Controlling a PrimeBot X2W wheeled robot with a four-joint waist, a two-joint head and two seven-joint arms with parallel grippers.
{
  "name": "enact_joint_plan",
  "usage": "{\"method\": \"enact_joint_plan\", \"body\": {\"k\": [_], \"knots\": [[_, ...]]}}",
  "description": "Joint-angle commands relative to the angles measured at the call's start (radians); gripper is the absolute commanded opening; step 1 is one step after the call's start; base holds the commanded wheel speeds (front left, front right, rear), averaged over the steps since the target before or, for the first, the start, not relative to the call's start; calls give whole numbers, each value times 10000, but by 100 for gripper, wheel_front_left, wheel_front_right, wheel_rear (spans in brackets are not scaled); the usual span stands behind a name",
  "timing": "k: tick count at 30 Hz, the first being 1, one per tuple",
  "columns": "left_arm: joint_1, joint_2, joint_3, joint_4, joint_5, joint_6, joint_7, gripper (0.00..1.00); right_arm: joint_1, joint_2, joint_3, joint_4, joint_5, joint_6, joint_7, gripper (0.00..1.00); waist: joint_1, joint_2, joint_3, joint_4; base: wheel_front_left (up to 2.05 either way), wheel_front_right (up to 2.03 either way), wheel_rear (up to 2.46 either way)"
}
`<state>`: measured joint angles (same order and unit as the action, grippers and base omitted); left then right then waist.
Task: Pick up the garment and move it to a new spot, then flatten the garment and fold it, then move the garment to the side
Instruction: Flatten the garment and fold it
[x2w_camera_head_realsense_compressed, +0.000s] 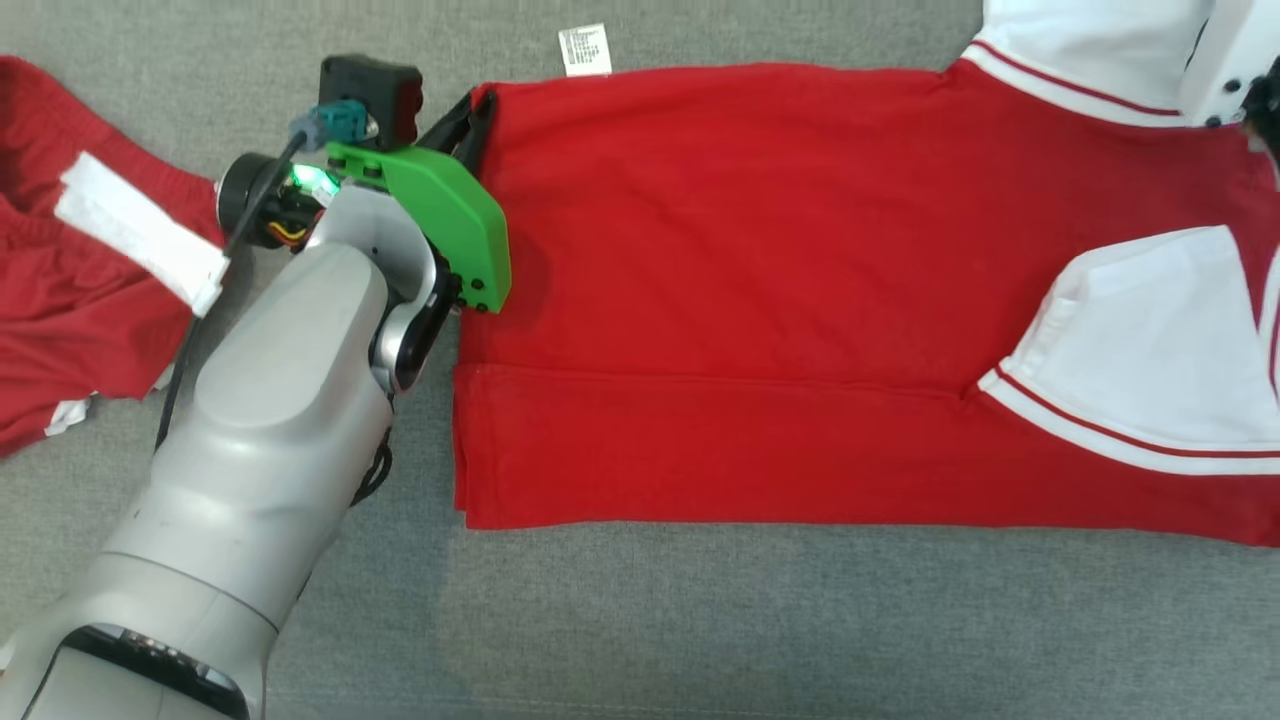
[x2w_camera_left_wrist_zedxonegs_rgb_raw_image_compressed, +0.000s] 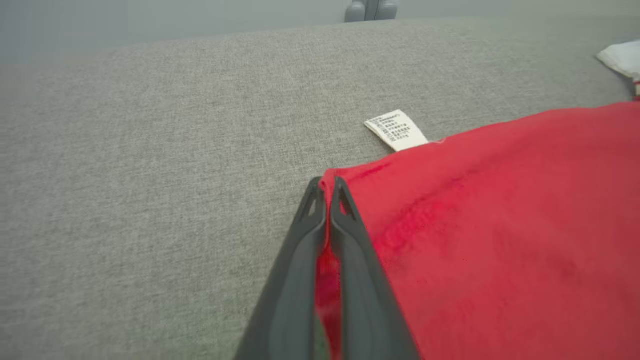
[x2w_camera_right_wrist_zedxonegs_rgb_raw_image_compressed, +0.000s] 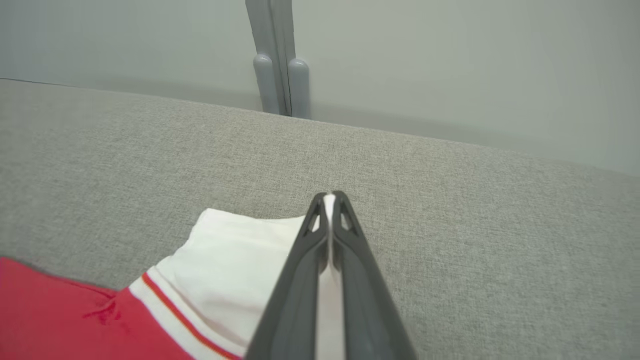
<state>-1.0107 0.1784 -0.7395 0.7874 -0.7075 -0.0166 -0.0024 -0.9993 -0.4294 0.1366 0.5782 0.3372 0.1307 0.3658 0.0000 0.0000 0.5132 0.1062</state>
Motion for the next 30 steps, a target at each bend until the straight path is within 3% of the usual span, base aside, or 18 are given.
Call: {"method": "enact_joint_plan", "body": {"k": [1,9,20,30], "knots": [[254,115,-4,6,73,-107,-273,0,312,-129,155,-199,286,-1,-181,0,0,0,-578,-247,0,0,0],[1034,360,-124,14,182,-469,-1684,0,1855,-830,871,-1397,1516,-1,-178,0,0,0,-1446,-559,0,0,0],[2205,954,-156,-218,583,-712,-2573,0,4226,-1431,525,-3334,2254,-2,796,0,0,0,-2019,-1009,0,0,0],[3625,1262,1023,-1862,1652,-350,-2626,0,6382,-884,-451,-5047,1995,-1,1447,0,0,0,-2015,-1215,0,0,0]]}}
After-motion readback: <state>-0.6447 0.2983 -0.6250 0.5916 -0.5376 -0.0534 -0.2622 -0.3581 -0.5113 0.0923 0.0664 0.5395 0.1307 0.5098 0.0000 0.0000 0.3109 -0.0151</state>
